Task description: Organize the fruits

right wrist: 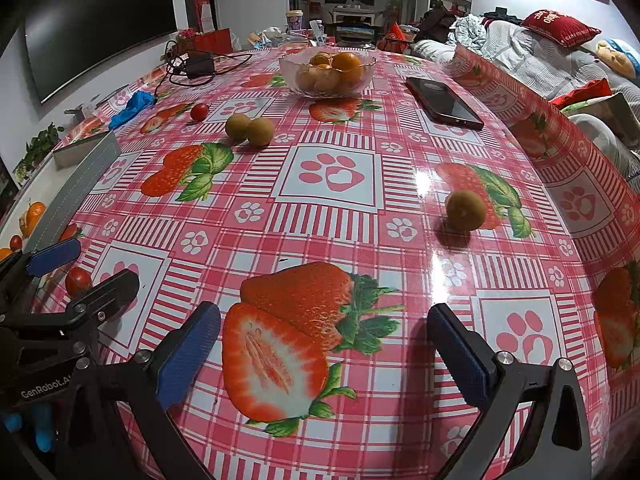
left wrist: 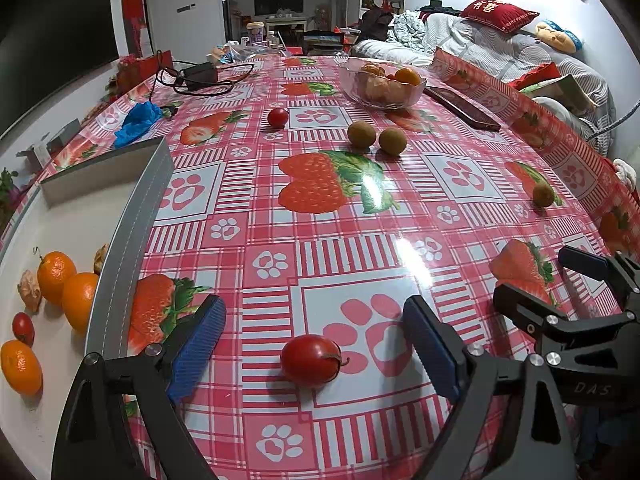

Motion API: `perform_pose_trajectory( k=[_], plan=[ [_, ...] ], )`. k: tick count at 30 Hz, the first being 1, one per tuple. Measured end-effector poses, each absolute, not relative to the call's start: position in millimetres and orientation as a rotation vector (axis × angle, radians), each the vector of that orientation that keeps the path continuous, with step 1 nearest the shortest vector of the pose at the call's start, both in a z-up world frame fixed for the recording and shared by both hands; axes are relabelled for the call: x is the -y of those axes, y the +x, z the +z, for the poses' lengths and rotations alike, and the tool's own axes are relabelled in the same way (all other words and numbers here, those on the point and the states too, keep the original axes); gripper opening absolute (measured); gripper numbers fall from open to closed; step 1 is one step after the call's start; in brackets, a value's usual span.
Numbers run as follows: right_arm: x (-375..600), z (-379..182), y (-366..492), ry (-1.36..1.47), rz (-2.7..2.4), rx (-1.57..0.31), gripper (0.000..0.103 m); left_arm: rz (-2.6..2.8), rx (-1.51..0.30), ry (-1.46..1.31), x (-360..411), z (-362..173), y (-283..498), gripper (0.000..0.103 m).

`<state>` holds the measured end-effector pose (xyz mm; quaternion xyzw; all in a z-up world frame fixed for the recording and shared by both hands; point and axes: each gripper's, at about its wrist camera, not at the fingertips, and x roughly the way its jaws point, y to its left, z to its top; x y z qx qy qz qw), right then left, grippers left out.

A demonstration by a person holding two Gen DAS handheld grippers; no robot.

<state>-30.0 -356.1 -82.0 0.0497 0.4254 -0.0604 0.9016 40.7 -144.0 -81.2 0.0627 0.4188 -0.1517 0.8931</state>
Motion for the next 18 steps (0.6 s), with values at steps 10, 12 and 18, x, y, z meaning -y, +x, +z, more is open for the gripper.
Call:
perform_pose_trajectory(
  k=[10, 12, 18],
  plan=[
    [355.7, -82.4, -30.4, 0.103, -0.126, -0.879, 0.103, -0.315, -0.869, 0.13, 144.0, -81.3, 40.8, 0.092],
    [355.6, -82.5, -30.6, 0.103, -0.126, -0.879, 0.103, -0.315, -0.869, 0.13, 143.9, -81.3, 40.7, 0.092],
    [355.0, -82.8, -30.0, 0.101, -0.125, -0.886, 0.103, -0.317, -0.869, 0.13, 144.1, -81.5, 40.8, 0.092]
  ],
)
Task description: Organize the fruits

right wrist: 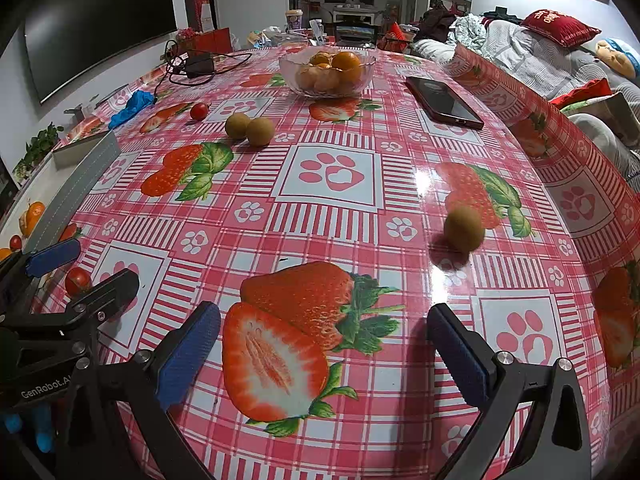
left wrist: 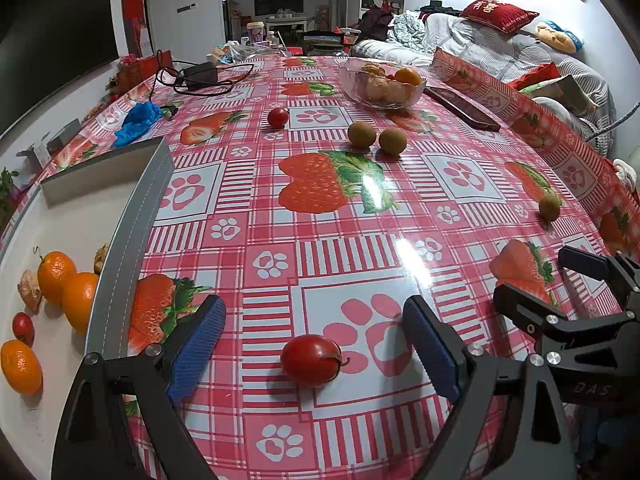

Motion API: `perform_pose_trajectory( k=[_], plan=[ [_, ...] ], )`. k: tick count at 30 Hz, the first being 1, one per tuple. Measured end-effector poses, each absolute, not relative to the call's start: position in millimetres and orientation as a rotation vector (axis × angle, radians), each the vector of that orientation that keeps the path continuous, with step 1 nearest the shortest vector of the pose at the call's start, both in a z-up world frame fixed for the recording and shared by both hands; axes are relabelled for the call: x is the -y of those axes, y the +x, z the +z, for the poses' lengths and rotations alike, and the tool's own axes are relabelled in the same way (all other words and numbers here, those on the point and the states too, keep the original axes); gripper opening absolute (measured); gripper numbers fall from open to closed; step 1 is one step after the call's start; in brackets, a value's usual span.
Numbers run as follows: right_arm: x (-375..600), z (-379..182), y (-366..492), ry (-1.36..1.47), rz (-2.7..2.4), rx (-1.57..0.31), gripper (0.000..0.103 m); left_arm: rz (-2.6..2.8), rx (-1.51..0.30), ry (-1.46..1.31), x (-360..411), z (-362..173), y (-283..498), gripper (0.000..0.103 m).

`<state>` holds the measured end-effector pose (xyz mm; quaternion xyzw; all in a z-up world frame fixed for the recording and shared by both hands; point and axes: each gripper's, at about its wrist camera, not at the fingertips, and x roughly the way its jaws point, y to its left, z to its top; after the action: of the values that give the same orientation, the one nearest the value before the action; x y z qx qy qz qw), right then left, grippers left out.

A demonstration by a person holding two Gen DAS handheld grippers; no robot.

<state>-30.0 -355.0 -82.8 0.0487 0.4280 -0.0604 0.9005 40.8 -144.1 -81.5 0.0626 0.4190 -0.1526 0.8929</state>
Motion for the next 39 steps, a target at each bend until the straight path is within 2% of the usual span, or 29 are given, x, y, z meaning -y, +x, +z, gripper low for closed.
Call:
perform_pose_trajectory(
  k=[9, 19, 27, 29, 31, 32, 33, 34, 39],
  plan=[
    [367.5, -76.9, -21.4, 0.123, -0.077, -1.039, 0.103, -0.328, -0.893, 0.14, 146.3, -81.4, 42.0, 0.101],
    [435.2, -74.3, -20.7, 0.333, -0.191, -1.041, 0.103, -0.328, -0.894, 0.139, 146.9, -81.6, 42.3, 0.102],
    [433.9, -75.6, 15.5, 0.27, -0.236, -1.031, 0.103, -0.328, -0.894, 0.139, 147.6, -82.1, 42.4, 0.102],
    [429.0, -75.5, 19.0, 0.223, -0.254, -1.021, 0.093, -0.327, -0.894, 0.139, 147.8, -82.1, 42.5, 0.102],
    [425.6, -72.1, 18.3, 0.197, -0.251, -0.997, 0.067, -0.326, -0.894, 0.14, 147.8, -82.1, 42.6, 0.102],
    [426.3, -71.0, 17.0, 0.196, -0.253, -0.993, 0.058, -0.326, -0.894, 0.139, 147.8, -82.2, 42.6, 0.102],
    [428.0, -69.6, 15.9, 0.204, -0.248, -0.987, 0.04, -0.325, -0.894, 0.14, 148.2, -82.2, 42.7, 0.102],
    [429.8, -69.2, 14.5, 0.214, -0.241, -0.982, 0.029, -0.328, -0.894, 0.139, 147.7, -82.2, 42.8, 0.102],
    [448.5, -64.6, -5.7, 0.387, -0.155, -0.937, 0.029, -0.328, -0.901, 0.136, 148.3, -82.9, 43.3, 0.102]
  ],
)
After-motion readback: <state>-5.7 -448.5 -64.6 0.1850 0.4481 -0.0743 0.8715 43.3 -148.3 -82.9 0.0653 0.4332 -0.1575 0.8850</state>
